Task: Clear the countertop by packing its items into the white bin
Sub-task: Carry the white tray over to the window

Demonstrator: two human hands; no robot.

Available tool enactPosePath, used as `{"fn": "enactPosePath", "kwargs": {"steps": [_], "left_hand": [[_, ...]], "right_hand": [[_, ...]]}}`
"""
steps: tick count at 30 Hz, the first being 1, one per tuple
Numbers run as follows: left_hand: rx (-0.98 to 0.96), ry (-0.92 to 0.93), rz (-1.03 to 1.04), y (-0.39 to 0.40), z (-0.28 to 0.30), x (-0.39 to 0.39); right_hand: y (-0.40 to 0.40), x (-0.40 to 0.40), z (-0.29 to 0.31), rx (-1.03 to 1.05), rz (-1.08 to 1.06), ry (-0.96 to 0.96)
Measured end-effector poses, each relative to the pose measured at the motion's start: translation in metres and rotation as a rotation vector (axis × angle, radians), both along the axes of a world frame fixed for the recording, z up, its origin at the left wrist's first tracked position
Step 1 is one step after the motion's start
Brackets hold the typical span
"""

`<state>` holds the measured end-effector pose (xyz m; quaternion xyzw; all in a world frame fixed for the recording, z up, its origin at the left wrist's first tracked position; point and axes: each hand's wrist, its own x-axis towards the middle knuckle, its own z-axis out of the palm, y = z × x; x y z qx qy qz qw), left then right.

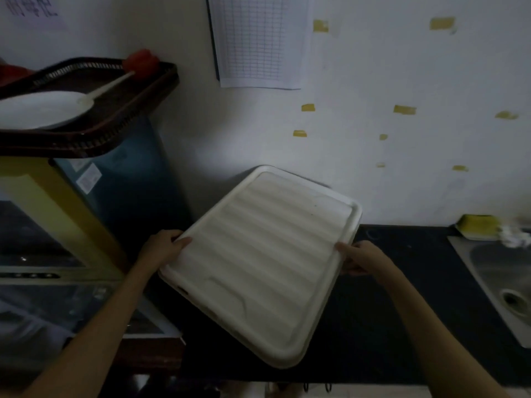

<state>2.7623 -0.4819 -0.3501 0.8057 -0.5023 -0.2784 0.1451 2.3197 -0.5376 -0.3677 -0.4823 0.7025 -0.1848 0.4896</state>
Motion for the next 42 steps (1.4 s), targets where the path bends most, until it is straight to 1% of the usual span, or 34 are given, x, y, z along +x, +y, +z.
{"fn": "enactPosePath", "kwargs": {"steps": [2, 3, 5, 6, 7, 8, 10, 12, 14, 16, 18, 21, 22, 24, 26, 28, 32, 37, 42], "left_hand": [[-0.03, 0.018, 0.001, -0.005, 0.003, -0.001], [-0.042, 0.024, 0.0, -0.006, 0.004, -0.001], [-0.062, 0.023, 0.008, -0.002, 0.002, 0.0], [-0.07, 0.025, 0.036, 0.002, 0.0, 0.0], [-0.074, 0.046, 0.09, 0.009, -0.002, -0.001], [-0.101, 0.108, 0.162, 0.018, -0.002, -0.006], [-0.215, 0.284, 0.355, 0.037, -0.011, -0.018], [-0.294, 0.412, 0.544, 0.053, -0.017, -0.033], [-0.305, 0.56, 0.667, 0.061, -0.024, -0.043], [-0.298, 0.675, 0.706, 0.065, -0.027, -0.049], [-0.265, 0.724, 0.703, 0.07, -0.027, -0.058], [-0.259, 0.786, 0.736, 0.082, -0.024, -0.078], [-0.268, 0.799, 0.742, 0.086, -0.024, -0.084], [-0.27, 0.827, 0.774, 0.094, -0.025, -0.092], [-0.254, 0.886, 0.841, 0.098, -0.027, -0.099], [-0.259, 0.961, 0.908, 0.099, -0.027, -0.111], [-0.306, 0.943, 0.915, 0.097, -0.021, -0.123], [-0.326, 0.961, 0.911, 0.107, -0.021, -0.121], [-0.353, 0.936, 0.882, 0.131, -0.017, -0.119]], "right_hand": [[-0.001, -0.01, 0.005, 0.035, 0.027, 0.035], [-0.005, -0.014, 0.008, 0.001, 0.023, 0.104], [-0.014, -0.018, 0.016, -0.164, -0.019, 0.287], [-0.018, -0.017, 0.022, -0.268, -0.051, 0.339], [-0.024, -0.015, 0.026, -0.384, -0.073, 0.361], [-0.031, -0.013, 0.028, -0.5, -0.07, 0.364], [-0.044, -0.004, 0.032, -0.714, -0.035, 0.342], [-0.06, 0.008, 0.033, -0.825, 0.047, 0.3], [-0.079, 0.018, 0.027, -0.828, 0.137, 0.269], [-0.1, 0.027, 0.024, -0.804, 0.208, 0.277], [-0.124, 0.032, 0.023, -0.745, 0.24, 0.296], [-0.159, 0.036, 0.019, -0.629, 0.325, 0.44], [-0.168, 0.036, 0.016, -0.577, 0.355, 0.458], [-0.181, 0.036, 0.011, -0.483, 0.412, 0.433], [-0.188, 0.037, 0.006, -0.461, 0.491, 0.453], [-0.191, 0.04, 0.001, -0.494, 0.504, 0.468], [-0.19, 0.046, 0.0, -0.534, 0.43, 0.507], [-0.177, 0.038, 0.008, -0.528, 0.453, 0.517], [-0.143, 0.028, 0.013, -0.513, 0.477, 0.503]]}}
